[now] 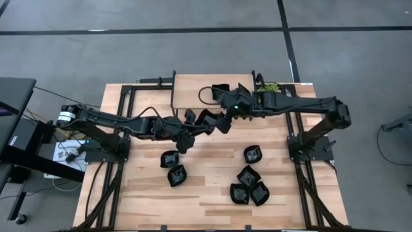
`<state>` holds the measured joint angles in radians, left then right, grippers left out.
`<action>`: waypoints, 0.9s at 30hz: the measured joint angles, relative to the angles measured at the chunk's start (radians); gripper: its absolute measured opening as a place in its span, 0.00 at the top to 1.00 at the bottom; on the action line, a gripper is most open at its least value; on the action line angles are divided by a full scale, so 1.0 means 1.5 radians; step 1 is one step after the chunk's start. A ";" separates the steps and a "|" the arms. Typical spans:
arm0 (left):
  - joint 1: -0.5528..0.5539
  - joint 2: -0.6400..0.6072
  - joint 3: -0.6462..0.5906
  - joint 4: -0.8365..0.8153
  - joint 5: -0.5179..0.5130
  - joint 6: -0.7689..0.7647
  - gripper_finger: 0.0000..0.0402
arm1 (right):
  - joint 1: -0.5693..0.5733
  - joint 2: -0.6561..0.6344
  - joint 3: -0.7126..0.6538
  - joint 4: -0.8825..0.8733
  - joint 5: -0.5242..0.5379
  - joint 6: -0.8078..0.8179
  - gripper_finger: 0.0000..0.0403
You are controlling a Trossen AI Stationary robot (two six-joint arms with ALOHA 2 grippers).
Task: Pick & Place Mini shaped plates
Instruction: Stack the black distorted square plate on top of the black distorted square plate on the shelf
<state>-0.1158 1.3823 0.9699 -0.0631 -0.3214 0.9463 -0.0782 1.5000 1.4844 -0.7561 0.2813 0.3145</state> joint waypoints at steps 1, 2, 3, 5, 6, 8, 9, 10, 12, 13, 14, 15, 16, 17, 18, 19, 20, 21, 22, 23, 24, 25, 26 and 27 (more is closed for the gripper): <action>0.000 0.000 0.000 -0.001 0.000 0.000 0.98 | -0.001 0.004 -0.001 -0.004 0.000 0.000 0.48; 0.000 0.000 0.000 -0.003 0.001 0.000 0.98 | -0.001 0.011 -0.001 -0.001 0.002 0.000 0.49; 0.000 0.000 0.000 -0.003 0.003 0.000 0.98 | 0.000 0.017 0.000 0.012 0.002 0.000 0.49; 0.000 0.000 0.000 -0.003 0.004 0.004 0.98 | 0.004 0.023 -0.001 0.010 0.002 -0.002 0.50; 0.000 0.000 0.000 -0.003 0.005 0.006 0.98 | 0.004 0.031 0.000 0.021 0.002 -0.004 0.51; -0.001 0.000 0.000 -0.006 0.005 0.009 0.98 | 0.007 0.036 -0.001 0.025 0.001 -0.007 0.53; -0.001 0.000 0.000 -0.006 0.006 0.010 0.98 | 0.008 0.041 -0.002 0.022 0.002 -0.007 0.53; -0.001 0.000 0.000 -0.006 0.007 0.010 0.98 | 0.009 0.044 -0.001 0.034 0.002 -0.007 0.54; -0.001 0.000 0.000 -0.008 0.008 0.012 0.98 | 0.008 0.045 -0.001 0.031 0.002 -0.007 0.56; -0.001 0.000 0.000 -0.008 0.010 0.012 0.98 | 0.008 0.045 -0.001 0.034 0.002 -0.007 0.57; -0.001 0.000 0.000 -0.008 0.010 0.012 0.98 | 0.008 0.045 -0.001 0.036 0.002 -0.007 0.59; -0.001 0.000 0.000 -0.008 0.010 0.012 0.98 | 0.008 0.045 -0.001 0.038 0.003 -0.007 0.60; -0.001 0.000 0.000 -0.008 0.010 0.012 0.98 | 0.008 0.045 -0.001 0.038 0.004 -0.007 0.62; -0.001 0.000 0.000 -0.008 0.010 0.012 0.98 | 0.008 0.045 -0.001 0.038 0.004 -0.007 0.64; -0.001 0.000 0.000 -0.008 0.010 0.012 0.98 | 0.008 0.045 -0.001 0.039 0.004 -0.007 0.66; -0.001 0.000 0.000 -0.008 0.010 0.013 0.97 | 0.008 0.045 -0.001 0.041 0.004 -0.007 0.68; -0.001 0.000 0.000 -0.008 0.010 0.014 0.97 | 0.008 0.045 -0.001 0.041 0.004 -0.007 0.70; -0.001 0.000 0.000 -0.008 0.010 0.015 0.97 | 0.008 0.045 -0.001 0.040 0.004 -0.007 0.73; -0.001 0.000 0.000 -0.008 0.010 0.015 0.98 | 0.008 0.045 -0.001 0.041 0.004 -0.007 0.75; -0.001 0.000 0.000 -0.008 0.010 0.016 0.98 | 0.008 0.045 -0.001 0.041 0.004 -0.006 0.78; -0.001 0.000 0.000 -0.008 0.010 0.016 0.98 | 0.009 0.045 -0.001 0.041 0.003 -0.006 0.80; -0.001 0.000 0.000 -0.008 0.008 0.017 0.98 | 0.009 0.045 -0.001 0.041 0.003 -0.006 0.82; -0.001 0.000 0.000 -0.008 0.007 0.019 0.98 | 0.009 0.045 -0.001 0.041 0.003 -0.006 0.84; -0.001 0.000 0.000 -0.007 0.006 0.023 0.97 | 0.009 0.045 -0.001 0.041 0.003 -0.006 0.86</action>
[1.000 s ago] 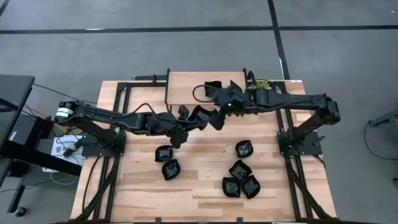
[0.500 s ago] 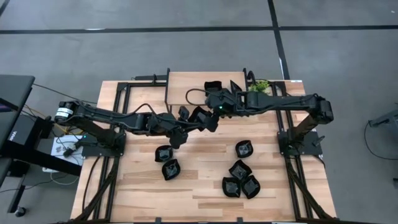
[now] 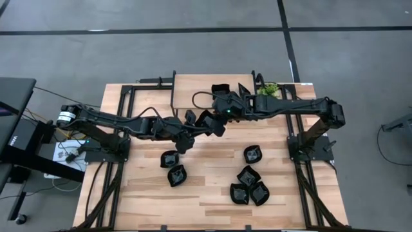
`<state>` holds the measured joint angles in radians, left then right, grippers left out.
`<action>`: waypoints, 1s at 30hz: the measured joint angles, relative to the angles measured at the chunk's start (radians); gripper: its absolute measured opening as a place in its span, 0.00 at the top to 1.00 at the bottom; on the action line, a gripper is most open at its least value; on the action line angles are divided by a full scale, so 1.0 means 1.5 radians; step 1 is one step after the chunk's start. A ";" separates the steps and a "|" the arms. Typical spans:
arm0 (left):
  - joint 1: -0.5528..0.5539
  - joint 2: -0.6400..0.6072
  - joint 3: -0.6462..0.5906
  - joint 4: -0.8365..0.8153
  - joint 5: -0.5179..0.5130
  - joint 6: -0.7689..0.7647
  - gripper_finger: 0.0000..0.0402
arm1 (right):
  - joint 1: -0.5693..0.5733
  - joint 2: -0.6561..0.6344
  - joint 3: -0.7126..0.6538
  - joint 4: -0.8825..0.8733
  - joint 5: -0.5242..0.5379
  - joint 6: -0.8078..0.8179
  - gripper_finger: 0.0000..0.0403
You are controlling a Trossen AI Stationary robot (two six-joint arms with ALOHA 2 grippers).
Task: Pick & Place Mini shaped plates
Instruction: Stack the black distorted square plate on top of the black distorted square plate on the shelf
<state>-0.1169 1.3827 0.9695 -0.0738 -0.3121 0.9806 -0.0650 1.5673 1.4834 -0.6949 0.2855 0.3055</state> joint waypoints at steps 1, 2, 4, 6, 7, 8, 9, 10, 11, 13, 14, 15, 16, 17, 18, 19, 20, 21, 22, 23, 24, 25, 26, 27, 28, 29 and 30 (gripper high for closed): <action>0.000 0.000 0.000 0.000 -0.001 0.004 0.97 | 0.000 0.000 0.000 0.000 0.000 0.000 0.88; 0.000 0.000 0.000 0.002 -0.001 0.006 0.97 | 0.000 0.000 0.000 0.000 -0.001 0.001 0.90; 0.000 0.000 0.000 0.005 -0.001 0.007 0.96 | 0.000 0.000 0.000 0.000 -0.009 0.001 0.94; 0.000 0.000 0.000 0.005 -0.001 0.007 0.97 | 0.000 0.000 0.000 0.000 -0.016 0.001 0.98; 0.000 0.000 0.000 0.005 -0.001 0.007 0.97 | 0.000 0.000 0.000 0.000 -0.016 0.001 0.99; 0.000 0.000 0.000 0.005 -0.001 0.007 0.97 | 0.000 0.000 0.000 0.001 -0.016 0.001 0.99; 0.000 0.000 0.000 0.005 -0.001 0.007 0.97 | 0.000 0.000 0.000 0.000 -0.016 0.002 0.99; 0.000 0.000 0.000 0.006 -0.001 0.007 0.97 | 0.000 0.000 0.000 0.000 -0.016 0.005 0.98; 0.000 0.000 0.000 0.007 -0.001 0.007 0.97 | 0.000 0.000 0.000 0.000 -0.016 0.005 0.98; 0.000 0.000 0.000 0.009 -0.001 0.007 0.96 | 0.000 0.000 0.000 0.001 -0.016 0.006 0.99; 0.000 0.000 0.000 0.010 -0.001 0.007 0.96 | 0.000 0.000 0.000 0.001 -0.016 0.006 0.99; 0.000 0.000 0.000 0.010 -0.001 0.007 0.95 | 0.000 0.000 0.000 0.000 -0.016 0.006 0.99; 0.000 0.000 0.000 0.010 -0.001 0.007 0.95 | 0.000 0.000 0.000 0.000 -0.016 0.006 0.99; 0.000 0.000 0.000 0.010 -0.002 0.007 0.94 | 0.000 0.000 0.000 0.000 -0.016 0.006 0.99; 0.000 0.000 0.000 0.011 -0.004 0.007 0.93 | 0.000 0.000 0.000 0.000 -0.016 0.006 1.00; 0.000 0.000 0.000 0.012 -0.004 0.007 0.91 | 0.000 0.000 0.000 0.000 -0.016 0.006 1.00; 0.000 0.000 0.000 0.012 -0.005 0.006 0.90 | 0.000 0.000 0.000 0.000 -0.016 0.006 1.00; 0.000 0.000 0.000 0.012 -0.006 0.005 0.88 | 0.000 0.000 0.000 0.000 -0.016 0.006 1.00; 0.000 0.000 0.000 0.012 -0.006 0.004 0.86 | 0.000 -0.001 0.000 -0.001 -0.016 0.006 1.00; 0.000 0.000 0.000 0.012 -0.006 0.003 0.84 | 0.000 -0.002 0.000 -0.002 -0.016 0.006 1.00; 0.000 0.000 0.000 0.012 -0.008 0.001 0.83 | -0.001 -0.003 0.000 -0.002 -0.016 0.006 1.00; 0.000 0.000 0.000 0.012 -0.016 -0.003 0.81 | -0.002 -0.003 0.000 -0.003 -0.016 0.006 1.00; 0.000 0.000 0.000 0.012 -0.022 -0.008 0.79 | -0.003 -0.006 0.000 -0.006 -0.017 0.006 1.00; 0.000 0.000 0.000 0.012 -0.027 -0.011 0.78 | -0.005 -0.008 0.000 -0.011 -0.018 0.006 1.00; 0.000 0.000 0.000 0.012 -0.035 -0.013 0.76 | -0.006 -0.010 0.000 -0.012 -0.018 0.006 1.00; 0.000 -0.002 0.000 0.012 -0.043 -0.013 0.75 | -0.008 -0.011 0.000 -0.011 -0.017 0.006 1.00; 0.000 -0.003 0.000 0.012 -0.050 -0.013 0.74 | -0.011 -0.014 0.000 -0.011 -0.018 0.006 1.00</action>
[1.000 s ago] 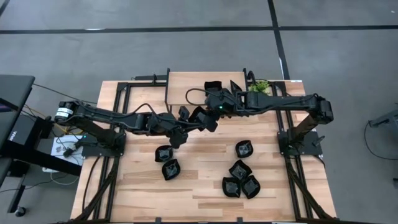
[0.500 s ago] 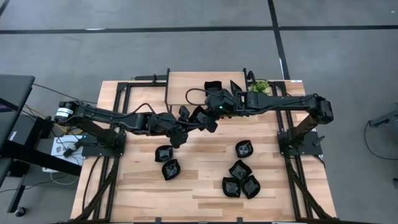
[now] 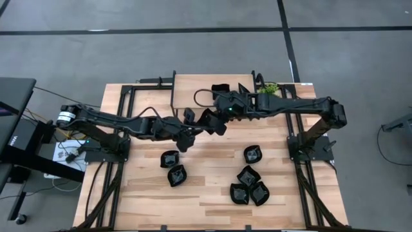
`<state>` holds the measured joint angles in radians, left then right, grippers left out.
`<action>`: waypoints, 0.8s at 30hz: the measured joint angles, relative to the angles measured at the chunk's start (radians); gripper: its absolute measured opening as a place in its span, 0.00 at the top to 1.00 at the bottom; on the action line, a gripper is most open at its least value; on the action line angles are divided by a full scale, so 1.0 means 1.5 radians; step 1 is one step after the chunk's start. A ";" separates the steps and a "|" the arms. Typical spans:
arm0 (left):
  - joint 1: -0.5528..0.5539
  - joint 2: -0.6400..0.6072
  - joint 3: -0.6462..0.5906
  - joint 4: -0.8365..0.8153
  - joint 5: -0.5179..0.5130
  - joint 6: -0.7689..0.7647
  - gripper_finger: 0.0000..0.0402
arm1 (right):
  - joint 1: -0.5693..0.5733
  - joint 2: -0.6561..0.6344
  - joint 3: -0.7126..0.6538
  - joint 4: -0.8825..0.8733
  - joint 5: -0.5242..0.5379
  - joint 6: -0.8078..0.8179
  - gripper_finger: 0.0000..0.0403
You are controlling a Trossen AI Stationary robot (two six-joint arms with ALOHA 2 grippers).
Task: Pick & Place Mini shaped plates
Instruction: Stack the black distorted square plate on top of the black distorted square plate on the shelf
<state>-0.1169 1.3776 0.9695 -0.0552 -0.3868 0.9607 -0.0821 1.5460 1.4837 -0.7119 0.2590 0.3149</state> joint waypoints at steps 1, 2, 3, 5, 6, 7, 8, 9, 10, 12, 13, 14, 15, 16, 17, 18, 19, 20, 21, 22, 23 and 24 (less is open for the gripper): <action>0.000 -0.002 0.000 0.001 -0.003 0.000 0.74 | -0.002 -0.004 0.000 -0.005 0.000 0.000 1.00; 0.000 -0.007 0.000 0.001 -0.006 -0.002 0.73 | -0.005 -0.007 0.000 -0.006 0.000 0.000 1.00; 0.000 -0.011 -0.001 0.000 -0.010 -0.009 0.73 | -0.009 -0.010 0.000 -0.004 0.000 0.000 1.00; 0.000 -0.024 -0.001 -0.001 -0.020 -0.022 0.72 | -0.019 -0.023 0.000 -0.018 0.000 0.000 1.00; 0.001 -0.031 -0.001 0.002 -0.025 -0.030 0.72 | -0.026 -0.027 0.000 -0.017 0.000 0.000 1.00; 0.002 -0.041 -0.001 -0.003 -0.031 -0.039 0.72 | -0.035 -0.033 0.001 -0.013 0.000 0.000 1.00; 0.005 -0.049 -0.001 -0.006 -0.034 -0.050 0.72 | -0.045 -0.040 0.000 -0.020 0.001 0.000 1.00; 0.009 -0.061 -0.001 -0.004 -0.035 -0.062 0.72 | -0.056 -0.046 0.000 -0.023 0.004 0.001 1.00; 0.014 -0.074 -0.001 -0.011 -0.035 -0.079 0.72 | -0.069 -0.053 0.000 -0.017 0.006 0.001 1.00; 0.028 -0.099 -0.001 -0.013 -0.036 -0.126 0.72 | -0.098 -0.065 0.000 -0.022 0.007 0.000 1.00; 0.035 -0.111 -0.001 -0.014 -0.033 -0.153 0.72 | -0.114 -0.070 0.000 -0.020 0.007 0.001 1.00; 0.044 -0.126 -0.001 -0.021 -0.025 -0.182 0.72 | -0.130 -0.074 0.000 -0.022 0.005 0.001 1.00; 0.053 -0.137 -0.001 -0.030 -0.020 -0.209 0.72 | -0.148 -0.075 0.000 -0.022 0.004 0.003 1.00; 0.061 -0.150 0.000 -0.026 -0.010 -0.241 0.72 | -0.167 -0.076 0.000 -0.022 0.003 0.015 1.00; 0.069 -0.163 0.000 -0.035 0.002 -0.271 0.72 | -0.186 -0.076 0.000 -0.023 0.000 0.033 1.00; 0.077 -0.174 0.000 -0.048 0.012 -0.298 0.72 | -0.202 -0.075 0.000 -0.025 -0.005 0.055 1.00; 0.084 -0.186 0.000 -0.054 0.021 -0.324 0.72 | -0.218 -0.073 0.000 -0.026 -0.011 0.076 1.00; 0.090 -0.194 0.000 -0.063 0.029 -0.350 0.72 | -0.231 -0.069 0.000 -0.025 -0.013 0.102 1.00; 0.095 -0.204 0.000 -0.073 0.034 -0.375 0.72 | -0.242 -0.065 0.000 -0.027 -0.013 0.133 1.00; 0.099 -0.214 0.000 -0.087 0.036 -0.397 0.72 | -0.248 -0.057 0.000 -0.029 -0.012 0.161 1.00; 0.100 -0.221 -0.001 -0.094 0.036 -0.417 0.72 | -0.251 -0.051 0.000 -0.028 -0.010 0.186 1.00; 0.102 -0.231 -0.001 -0.102 0.037 -0.434 0.72 | -0.253 -0.045 0.000 -0.029 -0.009 0.207 1.00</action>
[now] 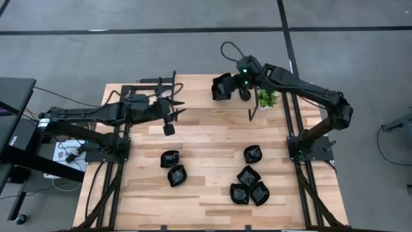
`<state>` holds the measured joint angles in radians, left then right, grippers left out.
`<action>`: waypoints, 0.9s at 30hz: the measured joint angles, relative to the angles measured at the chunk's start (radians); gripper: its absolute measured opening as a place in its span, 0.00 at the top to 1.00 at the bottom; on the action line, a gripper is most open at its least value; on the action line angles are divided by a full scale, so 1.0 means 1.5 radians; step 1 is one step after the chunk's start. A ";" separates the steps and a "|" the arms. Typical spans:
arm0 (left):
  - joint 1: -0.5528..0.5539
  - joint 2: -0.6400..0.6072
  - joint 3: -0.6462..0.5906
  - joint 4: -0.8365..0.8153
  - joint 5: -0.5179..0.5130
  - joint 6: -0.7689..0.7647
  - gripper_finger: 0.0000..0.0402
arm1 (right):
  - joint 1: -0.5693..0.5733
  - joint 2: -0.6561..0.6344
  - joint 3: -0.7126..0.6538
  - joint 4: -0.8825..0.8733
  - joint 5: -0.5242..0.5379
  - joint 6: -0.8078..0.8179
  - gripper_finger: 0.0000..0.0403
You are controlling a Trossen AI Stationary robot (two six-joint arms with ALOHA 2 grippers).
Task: Pick & Place Mini shaped plates
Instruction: Stack the black distorted square plate on top of the black distorted square plate on the shelf
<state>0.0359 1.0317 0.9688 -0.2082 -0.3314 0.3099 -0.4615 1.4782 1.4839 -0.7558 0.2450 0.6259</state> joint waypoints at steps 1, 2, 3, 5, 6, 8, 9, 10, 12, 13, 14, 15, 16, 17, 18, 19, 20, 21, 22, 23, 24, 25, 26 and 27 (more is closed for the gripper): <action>0.000 -0.008 0.000 -0.017 0.000 -0.014 0.72 | 0.000 0.004 0.000 -0.001 0.000 0.020 1.00; 0.000 -0.015 0.000 -0.026 0.000 -0.025 0.72 | 0.002 0.009 0.000 0.002 0.000 0.037 1.00; 0.000 -0.021 0.000 -0.034 0.000 -0.037 0.72 | 0.006 0.012 0.000 0.007 0.000 0.051 1.00; 0.000 -0.034 0.000 -0.055 0.010 -0.057 0.72 | 0.016 0.021 0.000 0.005 0.019 0.071 1.00; 0.000 -0.039 0.000 -0.061 0.016 -0.065 0.72 | 0.022 0.024 0.000 0.002 0.031 0.078 1.00; 0.000 -0.048 -0.001 -0.075 0.036 -0.076 0.72 | 0.029 0.024 0.000 -0.003 0.060 0.088 1.00; 0.000 -0.052 -0.005 -0.073 0.045 -0.078 0.72 | 0.031 0.023 0.000 0.000 0.073 0.094 1.00; 0.000 -0.057 -0.012 -0.071 0.055 -0.078 0.72 | 0.034 0.023 0.000 0.001 0.083 0.099 1.00; 0.000 -0.066 -0.030 -0.071 0.067 -0.080 0.72 | 0.040 0.024 0.000 0.000 0.097 0.106 1.00; 0.000 -0.069 -0.040 -0.069 0.068 -0.086 0.72 | 0.042 0.028 0.000 0.002 0.102 0.108 1.00; 0.000 -0.071 -0.049 -0.069 0.068 -0.090 0.72 | 0.046 0.031 0.000 0.004 0.105 0.108 1.00; 0.000 -0.073 -0.057 -0.068 0.068 -0.093 0.72 | 0.048 0.034 0.000 0.001 0.104 0.108 1.00; 0.000 -0.074 -0.065 -0.064 0.068 -0.099 0.72 | 0.050 0.040 0.000 -0.001 0.104 0.108 1.00; 0.000 -0.075 -0.072 -0.052 0.068 -0.106 0.72 | 0.052 0.050 0.001 0.010 0.104 0.109 1.00; 0.000 -0.077 -0.079 -0.045 0.068 -0.111 0.72 | 0.055 0.057 0.001 0.015 0.101 0.113 1.00; 0.000 -0.078 -0.085 -0.044 0.069 -0.115 0.72 | 0.055 0.062 -0.001 0.004 0.097 0.115 1.00; -0.001 -0.078 -0.089 -0.040 0.069 -0.121 0.72 | 0.056 0.070 -0.002 -0.002 0.099 0.115 1.00; -0.001 -0.078 -0.091 -0.039 0.070 -0.125 0.72 | 0.058 0.076 0.000 0.009 0.099 0.115 1.00; -0.001 -0.078 -0.093 -0.040 0.075 -0.128 0.72 | 0.060 0.078 0.000 0.008 0.099 0.115 1.00; -0.001 -0.078 -0.093 -0.038 0.082 -0.130 0.72 | 0.060 0.079 -0.001 -0.004 0.100 0.115 1.00; -0.002 -0.078 -0.093 -0.036 0.086 -0.131 0.72 | 0.059 0.083 0.000 0.002 0.103 0.115 1.00; -0.003 -0.078 -0.093 -0.035 0.094 -0.131 0.72 | 0.058 0.087 0.001 0.014 0.102 0.115 1.00; -0.003 -0.078 -0.093 -0.036 0.097 -0.131 0.72 | 0.058 0.088 0.000 0.010 0.099 0.112 1.00; -0.005 -0.078 -0.093 -0.034 0.098 -0.134 0.72 | 0.058 0.089 -0.001 0.002 0.099 0.109 1.00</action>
<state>0.0288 0.9154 0.8291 -0.2592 -0.1849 0.1091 -0.3744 1.6112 1.4820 -0.7532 0.3938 0.7899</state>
